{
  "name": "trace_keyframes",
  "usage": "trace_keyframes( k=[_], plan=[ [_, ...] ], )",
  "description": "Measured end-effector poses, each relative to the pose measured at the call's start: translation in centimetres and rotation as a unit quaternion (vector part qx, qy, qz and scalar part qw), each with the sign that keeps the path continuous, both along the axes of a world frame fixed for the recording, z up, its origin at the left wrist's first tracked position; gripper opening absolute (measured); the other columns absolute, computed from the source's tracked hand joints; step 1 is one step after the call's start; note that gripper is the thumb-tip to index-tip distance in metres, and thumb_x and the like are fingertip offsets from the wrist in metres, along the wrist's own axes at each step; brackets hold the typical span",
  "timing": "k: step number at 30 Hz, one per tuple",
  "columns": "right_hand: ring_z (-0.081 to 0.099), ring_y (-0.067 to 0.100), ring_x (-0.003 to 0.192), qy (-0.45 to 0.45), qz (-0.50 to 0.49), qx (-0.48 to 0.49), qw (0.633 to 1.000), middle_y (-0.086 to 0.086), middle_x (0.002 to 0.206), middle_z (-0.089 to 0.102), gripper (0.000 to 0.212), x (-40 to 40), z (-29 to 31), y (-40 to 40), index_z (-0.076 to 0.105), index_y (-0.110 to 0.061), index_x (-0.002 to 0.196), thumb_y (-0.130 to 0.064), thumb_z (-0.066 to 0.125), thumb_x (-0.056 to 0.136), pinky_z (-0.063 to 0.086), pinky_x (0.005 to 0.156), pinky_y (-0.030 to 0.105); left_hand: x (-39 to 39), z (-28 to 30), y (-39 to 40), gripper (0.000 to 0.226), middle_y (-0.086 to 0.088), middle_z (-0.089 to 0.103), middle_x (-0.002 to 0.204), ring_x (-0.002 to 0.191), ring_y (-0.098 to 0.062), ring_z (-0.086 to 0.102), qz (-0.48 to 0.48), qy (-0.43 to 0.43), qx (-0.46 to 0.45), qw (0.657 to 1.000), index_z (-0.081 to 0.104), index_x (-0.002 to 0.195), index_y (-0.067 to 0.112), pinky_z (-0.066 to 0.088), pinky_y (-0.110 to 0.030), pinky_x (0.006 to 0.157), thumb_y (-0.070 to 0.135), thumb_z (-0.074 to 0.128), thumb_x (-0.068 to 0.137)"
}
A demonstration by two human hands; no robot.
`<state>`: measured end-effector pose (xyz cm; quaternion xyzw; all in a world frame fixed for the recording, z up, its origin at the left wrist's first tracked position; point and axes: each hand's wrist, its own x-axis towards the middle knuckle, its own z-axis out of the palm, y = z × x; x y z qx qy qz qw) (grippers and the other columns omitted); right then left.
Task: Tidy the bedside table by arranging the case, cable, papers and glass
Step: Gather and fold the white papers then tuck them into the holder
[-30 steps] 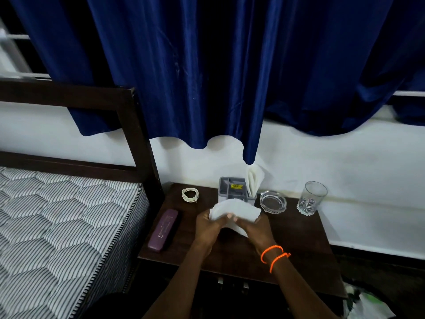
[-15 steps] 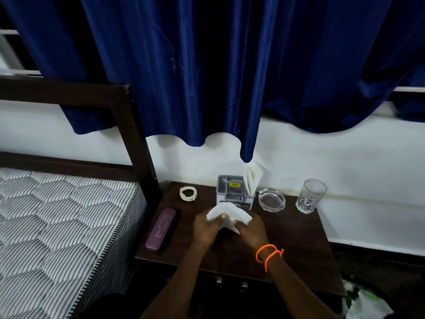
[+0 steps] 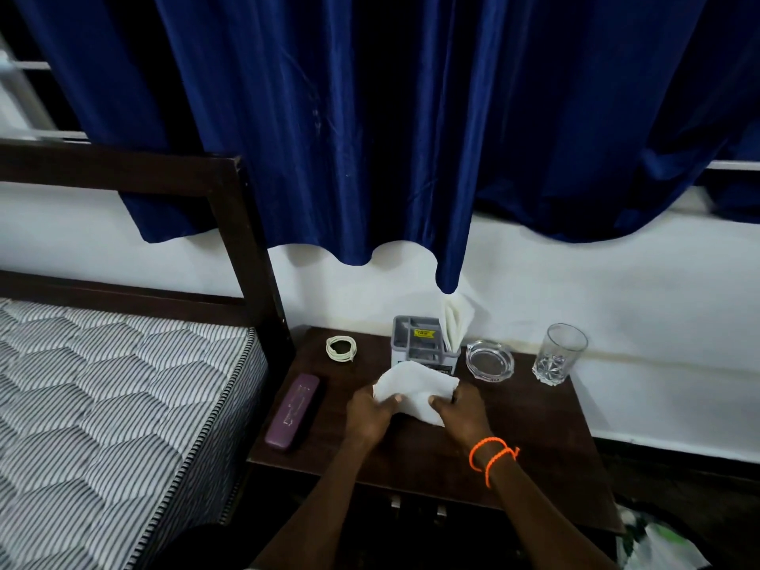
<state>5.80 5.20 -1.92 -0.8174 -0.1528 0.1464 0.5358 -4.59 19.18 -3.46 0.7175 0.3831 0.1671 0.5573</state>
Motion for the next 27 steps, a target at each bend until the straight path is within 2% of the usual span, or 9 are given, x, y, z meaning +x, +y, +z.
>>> trace_keyframes(
  k=[3, 5, 7, 13, 17, 19, 22, 25, 27],
  plan=[
    [0.072, 0.023, 0.094, -0.007, 0.014, 0.015, 1.0, 0.005, 0.098, 0.076, 0.026, 0.1, 0.9, -0.1, 0.072, -0.013, 0.099, 0.001, 0.076, 0.077, 0.058, 0.086, 0.041, -0.1, 0.4, 0.3, 0.031, -0.012, 0.078, 0.11, 0.097, -0.019, 0.071, -0.005, 0.001, -0.005, 1.0, 0.077, 0.113, 0.005, 0.053, -0.025, 0.08, 0.022, 0.079, 0.088],
    [0.072, 0.017, 0.087, -0.002, 0.007, 0.028, 1.0, -0.006, 0.088, 0.074, 0.03, -0.1, 1.5, -0.1, 0.068, -0.027, 0.085, 0.001, 0.077, 0.076, 0.058, 0.082, 0.038, -0.2, 0.6, 0.4, 0.029, -0.012, 0.078, 0.11, 0.094, -0.019, 0.071, -0.01, 0.004, 0.0, 1.0, 0.077, 0.112, 0.006, 0.051, -0.023, 0.076, 0.023, 0.077, 0.089],
    [0.07, 0.01, 0.079, -0.007, -0.01, 0.039, 0.999, -0.012, 0.082, 0.073, 0.033, -0.4, 1.9, -0.1, 0.065, -0.031, 0.078, -0.001, 0.08, 0.074, 0.057, 0.077, 0.034, -0.2, 1.0, 0.2, 0.028, -0.01, 0.078, 0.108, 0.09, -0.017, 0.07, -0.008, 0.003, 0.011, 1.0, 0.078, 0.111, 0.007, 0.05, -0.023, 0.073, 0.024, 0.078, 0.089],
    [0.064, 0.001, 0.07, -0.041, -0.036, 0.061, 0.997, -0.011, 0.074, 0.069, 0.036, -2.1, 3.0, 0.6, 0.063, -0.034, 0.073, -0.004, 0.081, 0.072, 0.052, 0.069, 0.025, -0.3, 2.7, -0.9, 0.022, -0.009, 0.079, 0.101, 0.091, -0.021, 0.074, 0.0, 0.002, 0.028, 1.0, 0.079, 0.101, 0.008, 0.055, -0.028, 0.073, 0.025, 0.079, 0.086],
    [0.063, -0.01, 0.065, -0.067, -0.01, 0.07, 0.995, -0.014, 0.073, 0.069, 0.03, -3.4, 4.1, 1.3, 0.069, -0.028, 0.082, -0.002, 0.081, 0.073, 0.05, 0.068, 0.019, -0.2, 4.2, -1.7, 0.027, -0.01, 0.08, 0.1, 0.096, -0.021, 0.075, 0.007, -0.029, 0.023, 0.999, 0.079, 0.1, 0.008, 0.053, -0.027, 0.073, 0.032, 0.076, 0.089],
    [0.065, -0.007, 0.068, -0.083, 0.005, 0.077, 0.994, -0.011, 0.076, 0.072, 0.024, -3.8, 4.7, 1.5, 0.071, -0.022, 0.084, -0.004, 0.082, 0.073, 0.052, 0.069, 0.018, -0.2, 5.1, -1.9, 0.026, -0.005, 0.08, 0.097, 0.095, -0.017, 0.074, 0.007, -0.048, 0.005, 0.999, 0.08, 0.098, 0.013, 0.053, -0.025, 0.075, 0.038, 0.073, 0.092],
    [0.071, 0.008, 0.08, -0.097, 0.045, 0.079, 0.991, -0.001, 0.085, 0.077, 0.02, -4.2, 5.7, 1.6, 0.077, -0.014, 0.092, -0.004, 0.08, 0.074, 0.055, 0.077, 0.02, -0.3, 6.2, -1.9, 0.026, 0.005, 0.08, 0.09, 0.09, -0.007, 0.073, -0.006, -0.092, -0.056, 0.994, 0.078, 0.084, 0.026, 0.057, -0.027, 0.082, 0.05, 0.071, 0.09],
    [0.067, -0.005, 0.074, -0.127, 0.089, 0.07, 0.985, -0.01, 0.077, 0.074, 0.022, -4.3, 6.6, 1.6, 0.074, -0.025, 0.081, -0.006, 0.081, 0.072, 0.05, 0.07, 0.012, -0.6, 7.5, -1.8, 0.021, 0.014, 0.08, 0.094, 0.093, 0.0, 0.075, -0.053, -0.129, -0.077, 0.987, 0.08, 0.089, 0.038, 0.057, -0.018, 0.079, 0.057, 0.072, 0.084],
    [0.067, -0.004, 0.076, -0.132, 0.117, 0.07, 0.982, -0.01, 0.08, 0.075, 0.022, -4.2, 7.1, 1.7, 0.077, -0.021, 0.085, -0.005, 0.082, 0.071, 0.051, 0.071, 0.014, -0.5, 8.0, -1.3, 0.021, 0.011, 0.08, 0.092, 0.093, -0.004, 0.075, -0.053, -0.12, -0.042, 0.99, 0.08, 0.094, 0.031, 0.057, -0.022, 0.08, 0.049, 0.073, 0.087]
  ],
)
